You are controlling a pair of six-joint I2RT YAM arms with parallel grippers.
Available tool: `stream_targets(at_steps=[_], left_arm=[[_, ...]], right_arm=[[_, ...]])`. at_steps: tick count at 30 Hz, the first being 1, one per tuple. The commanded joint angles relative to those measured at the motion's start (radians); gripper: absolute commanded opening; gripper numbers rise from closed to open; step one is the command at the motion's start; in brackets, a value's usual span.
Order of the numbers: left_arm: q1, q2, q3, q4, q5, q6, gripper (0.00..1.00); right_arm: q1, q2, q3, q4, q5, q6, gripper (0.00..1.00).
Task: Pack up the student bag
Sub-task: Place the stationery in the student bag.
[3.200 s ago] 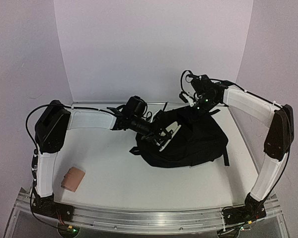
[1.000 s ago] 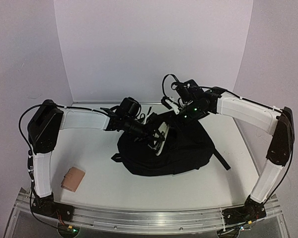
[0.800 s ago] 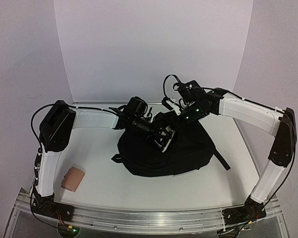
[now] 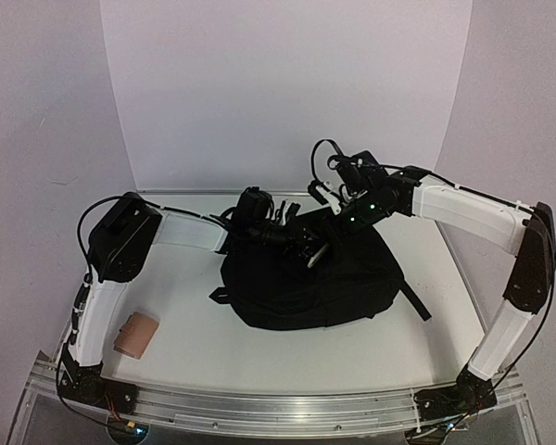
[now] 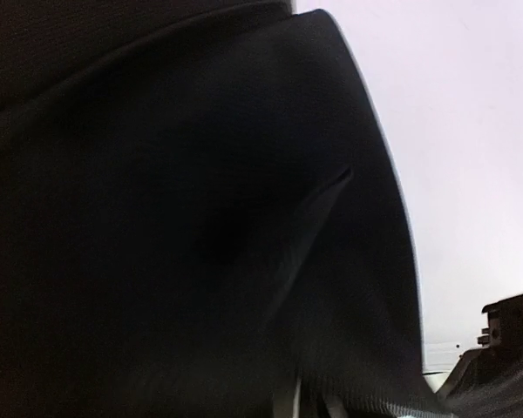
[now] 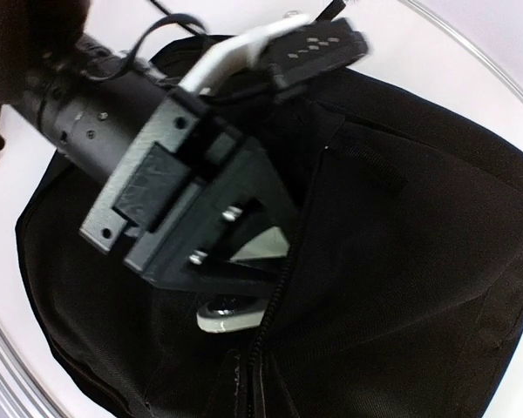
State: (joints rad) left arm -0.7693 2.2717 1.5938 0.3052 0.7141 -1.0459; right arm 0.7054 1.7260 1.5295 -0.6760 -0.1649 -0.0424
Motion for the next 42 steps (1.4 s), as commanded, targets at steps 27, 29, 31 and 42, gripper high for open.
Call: stream_targets(at_steps=[27,29,31,42], left_arm=[[0.012,-0.119,0.143,-0.570,0.088,0.408,0.30],[0.012,-0.100,0.181,-0.604,0.110,0.430,0.28],[0.012,-0.077,0.223,-0.642,0.123,0.446,0.29],[0.013,0.004,0.334,-0.718,0.155,0.473,0.40]], right_arm=[[-0.019,-0.009,0.030,-0.007,-0.065,0.010,0.00],[-0.020,-0.009,0.030,-0.009,-0.069,0.008,0.00],[-0.020,-0.009,0.031,-0.010,-0.072,0.009,0.00],[-0.019,-0.013,0.033,-0.016,-0.073,0.005,0.00]])
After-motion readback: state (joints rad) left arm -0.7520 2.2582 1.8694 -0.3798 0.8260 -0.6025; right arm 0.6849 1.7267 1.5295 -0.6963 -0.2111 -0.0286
